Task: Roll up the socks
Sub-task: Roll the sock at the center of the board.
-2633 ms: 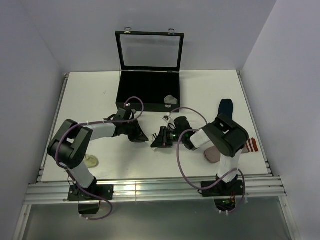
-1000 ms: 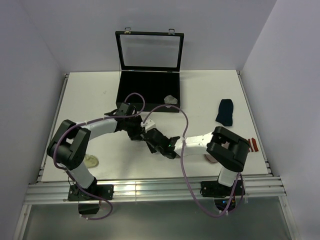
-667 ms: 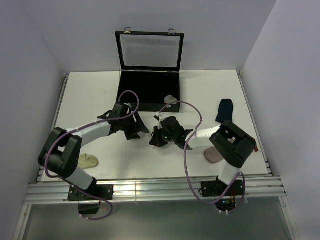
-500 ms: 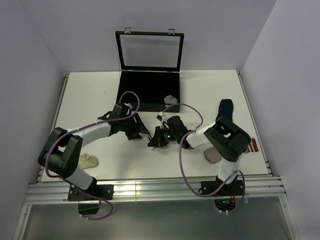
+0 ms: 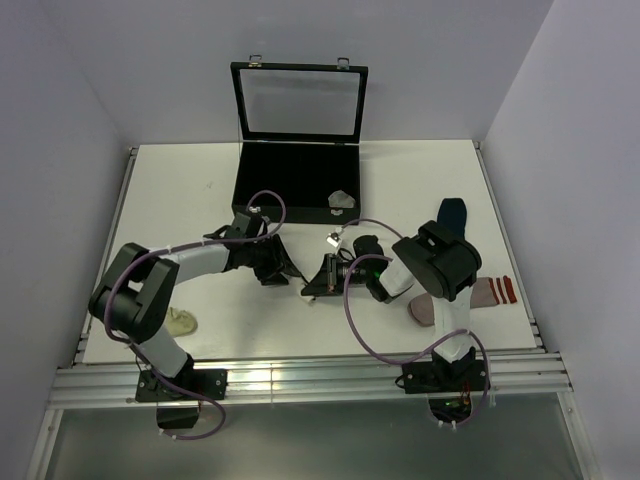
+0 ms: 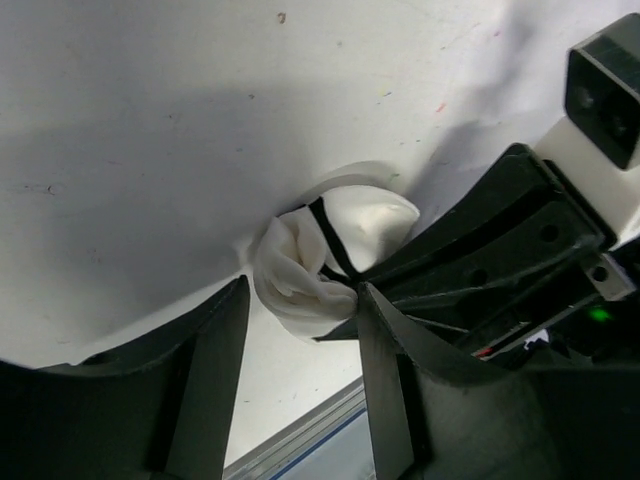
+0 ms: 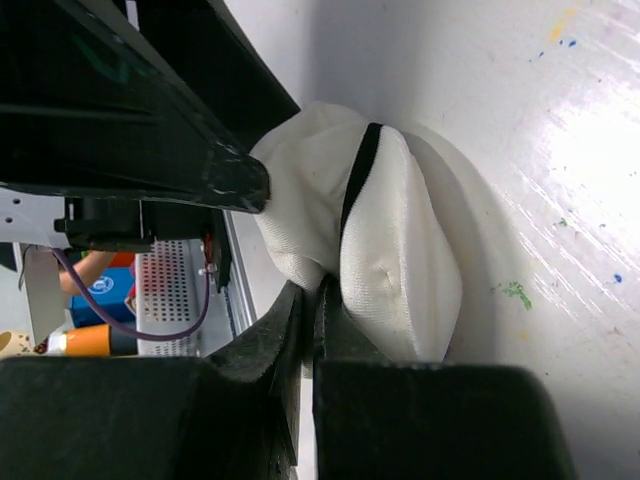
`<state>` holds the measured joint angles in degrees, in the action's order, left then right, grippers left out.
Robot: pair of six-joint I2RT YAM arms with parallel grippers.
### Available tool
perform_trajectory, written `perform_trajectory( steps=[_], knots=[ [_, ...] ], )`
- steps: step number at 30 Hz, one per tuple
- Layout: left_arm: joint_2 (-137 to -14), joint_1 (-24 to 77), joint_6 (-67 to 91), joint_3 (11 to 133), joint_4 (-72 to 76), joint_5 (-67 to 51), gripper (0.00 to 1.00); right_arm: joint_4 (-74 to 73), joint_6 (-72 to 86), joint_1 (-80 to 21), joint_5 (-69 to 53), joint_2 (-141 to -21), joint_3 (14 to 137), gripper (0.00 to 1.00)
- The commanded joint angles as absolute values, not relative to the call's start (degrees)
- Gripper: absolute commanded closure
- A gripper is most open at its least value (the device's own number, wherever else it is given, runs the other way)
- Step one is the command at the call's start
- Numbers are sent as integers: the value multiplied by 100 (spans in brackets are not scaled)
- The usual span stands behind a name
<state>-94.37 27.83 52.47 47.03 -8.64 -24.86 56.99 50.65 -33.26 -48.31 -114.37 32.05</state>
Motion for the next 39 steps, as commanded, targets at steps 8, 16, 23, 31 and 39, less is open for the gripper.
perform_trajectory(
  steps=[8, 16, 23, 31, 39],
  knots=[
    [-9904, 2856, 4957, 4983, -1107, -2637, 72, 5161, 4976, -3208, -4843, -11575, 3208, 100],
    [-10090, 2865, 4843, 5282, -1546, -2452, 99, 2660, 3423, -3287, -4018, -10469, 3682, 79],
    [-10160, 2874, 4694, 5625, -1985, -2242, 99, 400, 2216, -4033, -1500, -9195, 4568, 59],
    [-10213, 2874, 4658, 5792, -2109, -2206, 99, -404, 1688, -5325, 719, -9000, 5141, 58],
    [-10204, 2874, 4685, 5766, -2083, -2224, 99, -501, 1556, -5993, 1353, -9632, 5343, 58]
  ],
)
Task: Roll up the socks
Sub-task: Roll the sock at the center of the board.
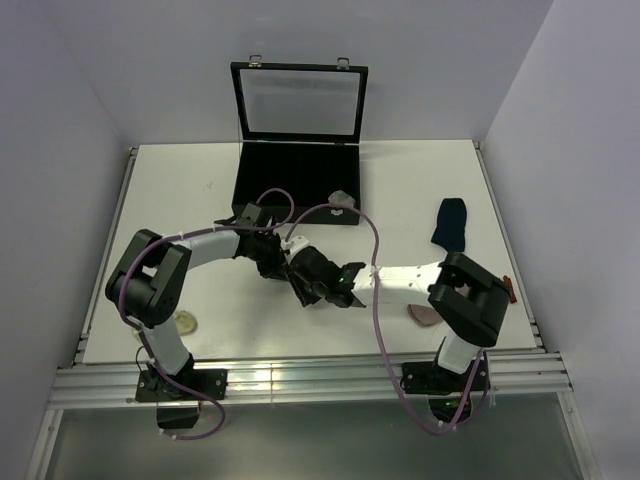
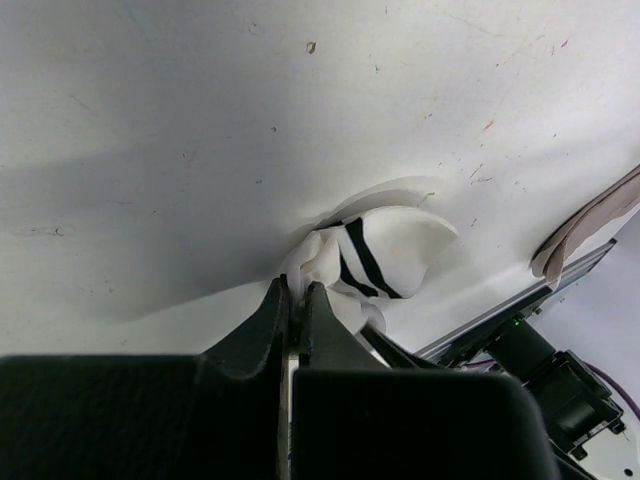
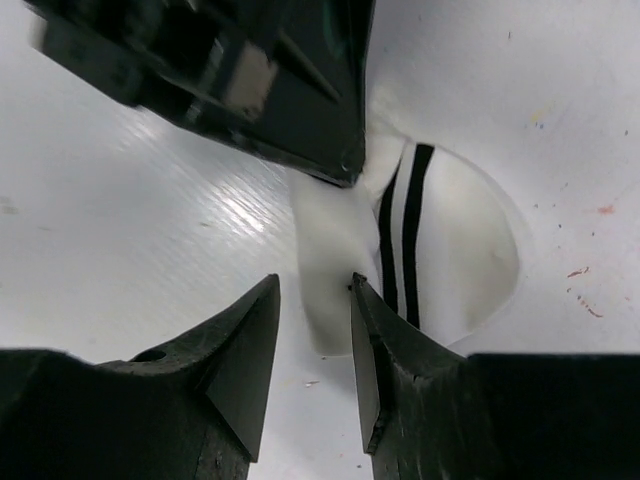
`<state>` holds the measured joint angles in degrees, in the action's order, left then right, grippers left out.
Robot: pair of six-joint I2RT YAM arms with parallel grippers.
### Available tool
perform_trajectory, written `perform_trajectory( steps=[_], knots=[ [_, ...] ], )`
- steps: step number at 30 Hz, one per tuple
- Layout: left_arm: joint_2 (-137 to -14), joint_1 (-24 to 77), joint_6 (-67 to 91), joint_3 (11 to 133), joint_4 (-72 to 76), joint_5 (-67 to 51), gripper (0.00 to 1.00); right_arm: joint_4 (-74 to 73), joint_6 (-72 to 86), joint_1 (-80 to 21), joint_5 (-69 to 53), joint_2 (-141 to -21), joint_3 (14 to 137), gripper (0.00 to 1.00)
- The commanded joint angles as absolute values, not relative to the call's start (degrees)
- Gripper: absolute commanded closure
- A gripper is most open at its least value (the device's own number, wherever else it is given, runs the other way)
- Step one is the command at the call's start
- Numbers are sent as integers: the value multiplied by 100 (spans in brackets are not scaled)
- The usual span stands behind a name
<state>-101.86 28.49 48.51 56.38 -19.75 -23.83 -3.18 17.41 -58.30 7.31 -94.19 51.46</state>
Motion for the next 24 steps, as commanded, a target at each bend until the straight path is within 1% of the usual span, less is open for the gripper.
perform_trajectory(
  steps=[1, 7, 9, 11, 12, 13, 14, 15, 17, 18, 20, 21, 22, 23, 24],
  knots=[
    [-10204, 2874, 4685, 5774, -2092, -2215, 99, -510, 1547, -6038, 1397, -9711, 5352, 58],
    [-10195, 2883, 4685, 5801, -2083, -2250, 99, -545, 1520, -6161, 1704, -10177, 5458, 59],
    [-10178, 2883, 4693, 5792, -2048, -2294, 99, -615, 1599, -6170, 1958, -10318, 5475, 63],
    [-10116, 2883, 4711, 5766, -1969, -2320, 99, -650, 1617, -6161, 1960, -10467, 5432, 72],
    [-10047, 2883, 4746, 5740, -1943, -2346, 97, -642, 1669, -6135, 1821, -10503, 5406, 78],
    [-10002, 2865, 4755, 5731, -1916, -2321, 95, -589, 1679, -6100, 1671, -10512, 5327, 95],
    [-9958, 2865, 4764, 5722, -1890, -2294, 93, -537, 1714, -6030, 1548, -10486, 5265, 100],
    [-9827, 2857, 4781, 5696, -1872, -2242, 87, -467, 1749, -5994, 1225, -10424, 5195, 100],
    [-9669, 2830, 4799, 5652, -1828, -2057, 78, -203, 1784, -5854, 828, -10206, 4976, 100],
    [-9581, 2804, 4825, 5573, -1767, -2004, 70, -133, 1810, -5793, 548, -10126, 4922, 100],
    [-9274, 2716, 4869, 5450, -1644, -1872, 61, 69, 1889, -5626, -287, -9942, 4764, 100],
    [-9072, 2638, 4930, 5293, -1504, -1829, 52, 236, 1994, -5434, -612, -9906, 4711, 100],
    [-8957, 2602, 4965, 5213, -1425, -1802, 47, 490, 2047, -5319, -981, -9879, 4624, 100],
    [-8852, 2558, 4992, 5125, -1372, -1741, 43, 623, 2135, -5196, -1750, -9870, 4580, 100],
    [-8764, 2523, 5036, 4967, -1319, -1714, 37, 781, 2292, -4977, -2036, -9870, 4527, 100]
  ],
)
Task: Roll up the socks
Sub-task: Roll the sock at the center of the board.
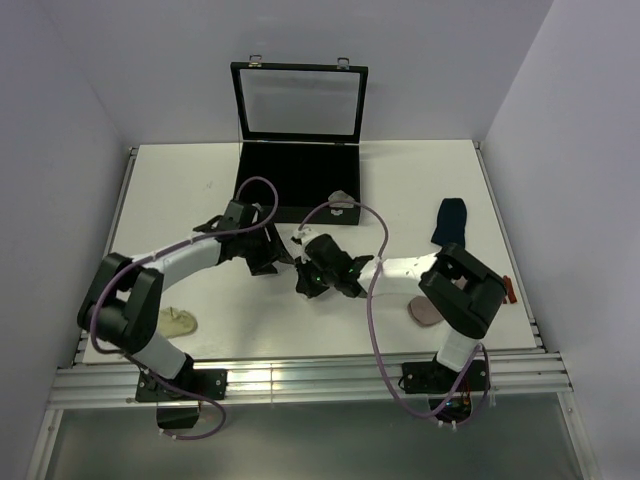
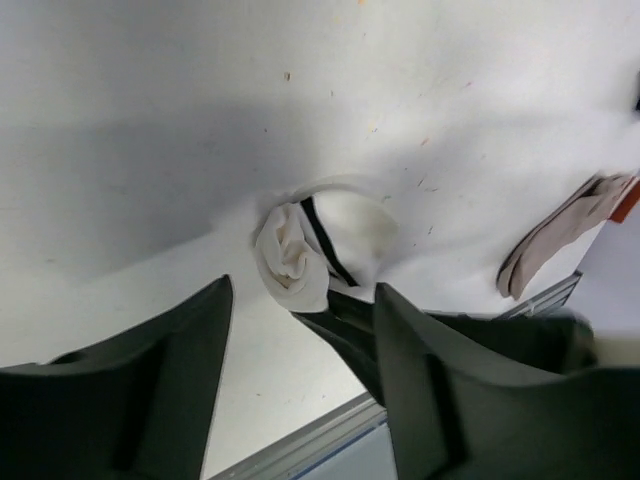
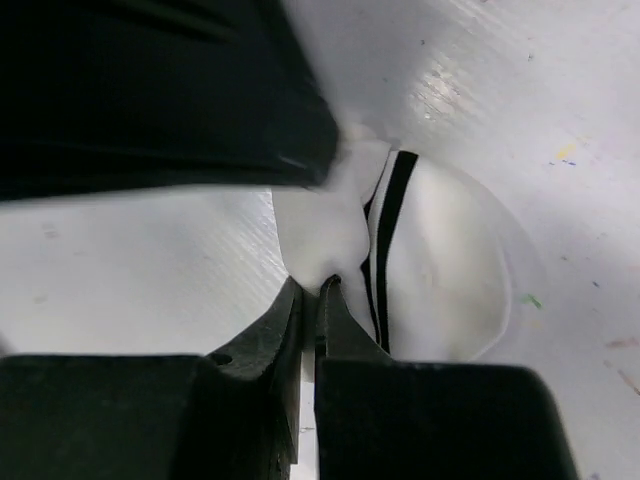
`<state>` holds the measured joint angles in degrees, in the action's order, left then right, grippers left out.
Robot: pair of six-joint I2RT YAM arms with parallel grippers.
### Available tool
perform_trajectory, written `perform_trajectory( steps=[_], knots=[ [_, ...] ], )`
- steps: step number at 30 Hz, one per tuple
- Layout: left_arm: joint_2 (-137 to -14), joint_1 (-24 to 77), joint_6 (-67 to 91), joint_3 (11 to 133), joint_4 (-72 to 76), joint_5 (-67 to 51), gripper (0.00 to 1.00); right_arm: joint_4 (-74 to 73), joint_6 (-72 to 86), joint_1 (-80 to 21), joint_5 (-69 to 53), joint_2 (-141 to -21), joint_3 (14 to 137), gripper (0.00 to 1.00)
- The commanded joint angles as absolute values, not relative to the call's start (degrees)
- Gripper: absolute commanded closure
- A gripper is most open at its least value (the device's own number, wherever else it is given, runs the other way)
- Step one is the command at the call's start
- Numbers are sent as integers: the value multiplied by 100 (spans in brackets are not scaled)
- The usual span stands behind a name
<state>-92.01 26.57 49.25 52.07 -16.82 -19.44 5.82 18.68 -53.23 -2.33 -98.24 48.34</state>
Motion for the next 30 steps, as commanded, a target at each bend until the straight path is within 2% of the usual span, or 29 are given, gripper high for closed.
perform_trajectory(
  steps=[1, 3, 7, 12, 19, 30],
  knots=[
    [-8597, 2479, 5036, 4888, -1214, -1688, 35, 1035, 2372, -4888, -2326, -9870, 4448, 100],
    [-8464, 2444, 5080, 4668, -1117, -1670, 31, 1221, 2591, -4738, -2951, -9949, 4430, 100],
    [-8244, 2417, 5133, 4307, -792, -1854, 31, 1913, 3084, -4369, -3830, -10195, 4334, 100],
    [-8244, 2426, 5203, 4008, -475, -2144, 40, 2768, 3848, -4035, -4683, -10555, 4157, 100],
    [-8428, 2461, 5247, 3929, -457, -2408, 44, 3813, 4535, -3709, -4904, -11047, 3903, 100],
    [-8982, 2549, 5098, 4140, -791, -2522, 51, 4051, 4816, -3551, -4790, -11355, 3841, 100]
  ],
)
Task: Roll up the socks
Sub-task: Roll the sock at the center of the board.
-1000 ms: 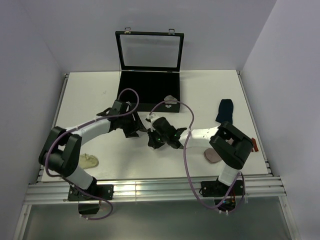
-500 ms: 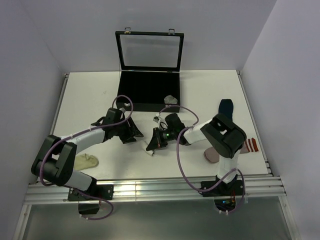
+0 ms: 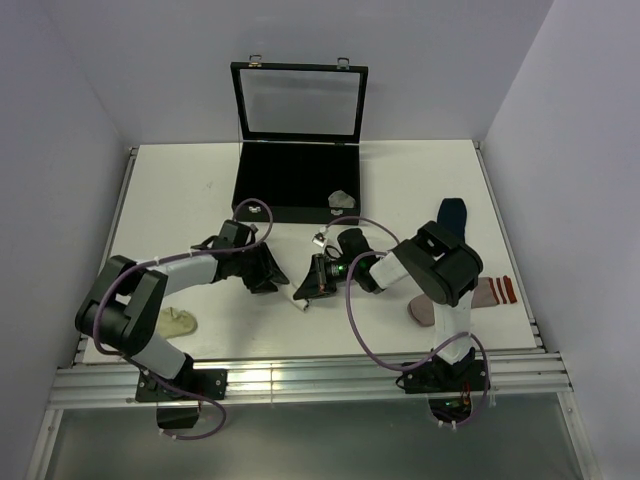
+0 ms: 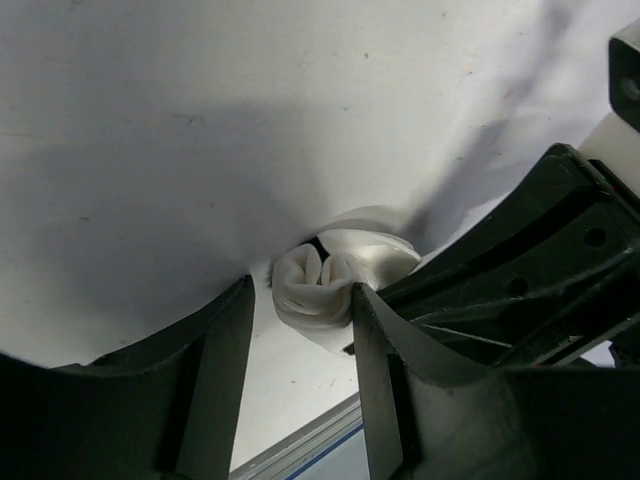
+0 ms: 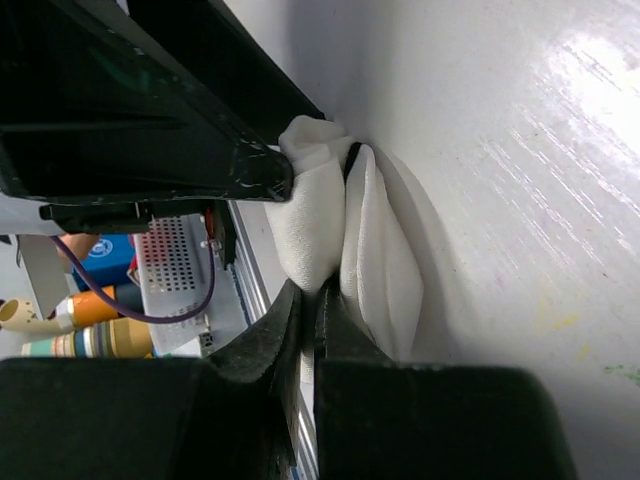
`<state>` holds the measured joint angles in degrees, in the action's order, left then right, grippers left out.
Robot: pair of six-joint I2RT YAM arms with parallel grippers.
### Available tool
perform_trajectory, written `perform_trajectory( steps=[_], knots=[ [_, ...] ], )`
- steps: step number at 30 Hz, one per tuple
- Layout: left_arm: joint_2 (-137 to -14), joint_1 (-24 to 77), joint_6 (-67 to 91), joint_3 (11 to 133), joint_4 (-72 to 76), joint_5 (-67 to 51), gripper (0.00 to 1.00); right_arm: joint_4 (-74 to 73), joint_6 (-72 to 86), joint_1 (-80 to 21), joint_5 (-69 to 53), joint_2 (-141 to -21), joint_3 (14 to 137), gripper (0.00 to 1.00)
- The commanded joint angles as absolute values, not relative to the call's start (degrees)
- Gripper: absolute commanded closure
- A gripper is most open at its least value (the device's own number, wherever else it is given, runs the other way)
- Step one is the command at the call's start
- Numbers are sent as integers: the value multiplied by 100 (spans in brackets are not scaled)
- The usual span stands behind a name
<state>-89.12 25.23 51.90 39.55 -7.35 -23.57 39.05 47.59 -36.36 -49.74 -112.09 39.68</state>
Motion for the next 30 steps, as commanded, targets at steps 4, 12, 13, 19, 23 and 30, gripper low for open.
perform_trajectory(
  steps=[4, 12, 13, 19, 23, 30],
  knots=[
    [-9158, 2575, 5036, 4227, -870, -2584, 54, 3991, 4799, -3542, -4737, -11364, 3858, 100],
    [-9448, 2619, 4817, 4552, -1326, -2400, 91, 2228, 3596, -3656, -3798, -10435, 4183, 79],
    [-9466, 2619, 4808, 4588, -1371, -2373, 94, 2015, 3456, -3700, -3414, -10302, 4218, 76],
    [-9615, 2619, 4606, 5009, -1739, -2224, 99, 265, 2427, -4384, -1813, -9554, 4877, 60],
    [-9738, 2619, 4483, 5281, -1898, -2153, 99, -237, 2032, -4938, -444, -9317, 5115, 55],
    [-9861, 2645, 4403, 5396, -2013, -2153, 99, -702, 1398, -5800, 1184, -9245, 5501, 51]
  ],
)
